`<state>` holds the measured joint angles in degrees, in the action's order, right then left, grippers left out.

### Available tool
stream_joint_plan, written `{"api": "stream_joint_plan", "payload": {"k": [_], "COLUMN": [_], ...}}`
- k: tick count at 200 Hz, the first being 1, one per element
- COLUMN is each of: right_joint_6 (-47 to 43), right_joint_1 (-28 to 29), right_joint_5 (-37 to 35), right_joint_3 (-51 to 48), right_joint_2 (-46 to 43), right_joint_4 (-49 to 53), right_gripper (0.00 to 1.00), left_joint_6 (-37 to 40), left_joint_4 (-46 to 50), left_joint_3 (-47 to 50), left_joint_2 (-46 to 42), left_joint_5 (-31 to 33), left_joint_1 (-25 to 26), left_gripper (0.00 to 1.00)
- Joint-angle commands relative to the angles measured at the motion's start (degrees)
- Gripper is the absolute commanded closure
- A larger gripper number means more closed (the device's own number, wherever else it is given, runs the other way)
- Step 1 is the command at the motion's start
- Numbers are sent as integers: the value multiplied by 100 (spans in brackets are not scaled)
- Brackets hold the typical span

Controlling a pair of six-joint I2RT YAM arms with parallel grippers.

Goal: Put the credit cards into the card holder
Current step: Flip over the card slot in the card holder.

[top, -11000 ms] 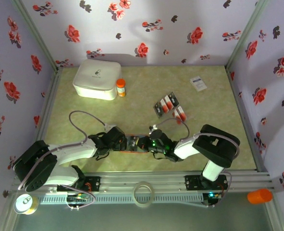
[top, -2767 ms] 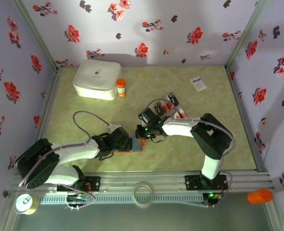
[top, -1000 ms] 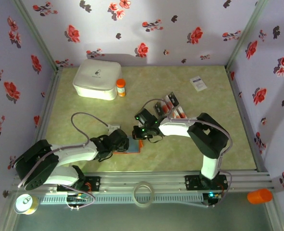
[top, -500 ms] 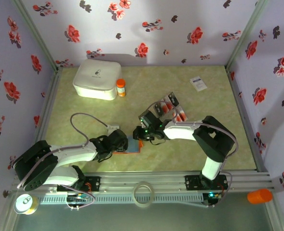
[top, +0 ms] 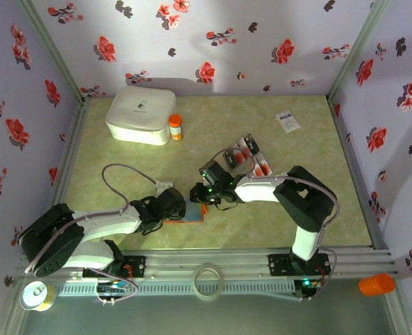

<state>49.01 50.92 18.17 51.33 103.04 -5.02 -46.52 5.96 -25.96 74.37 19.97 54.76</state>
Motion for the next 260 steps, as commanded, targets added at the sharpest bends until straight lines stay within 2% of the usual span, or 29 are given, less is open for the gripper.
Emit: {"api": "stream_joint_plan", "payload": {"k": [1,46,77,110,140,165,199,260], "right_joint_6": [188,389,522,495,534,599,746,1000], "right_joint_1": [59,75,157,399,650,808,993,1166], "right_joint_5": [276,399,434,304,155,81,44,-26], "right_joint_3": [81,20,-22,99,290,509,824,1088], "right_joint_2": [89,-115,-287,-472,-397,-122,358,1056], "right_joint_4": [-193,-422,-505,-264,-174,-209,-395,-811], "right_gripper": [75,75,73,65,55,53,52,52], "left_joint_6": [-16,-48,-102,-223,-279,-297,-279,-297], "left_joint_4": [-113,77,457,1024,1585,1948,2132,2112], "left_joint_3": [126,67,-30,-24,14,12,20,53], "left_joint_2": [-1,-259,-741,-1729,-2669,-3179,-3334,-3323], "left_joint_5": [-261,-158,62,347,405,368,202,132], "left_joint_1": [61,61,27,-191,-660,-1046,-1384,-1477], "left_gripper": [27,15,1,0,0,0,0,0]}}
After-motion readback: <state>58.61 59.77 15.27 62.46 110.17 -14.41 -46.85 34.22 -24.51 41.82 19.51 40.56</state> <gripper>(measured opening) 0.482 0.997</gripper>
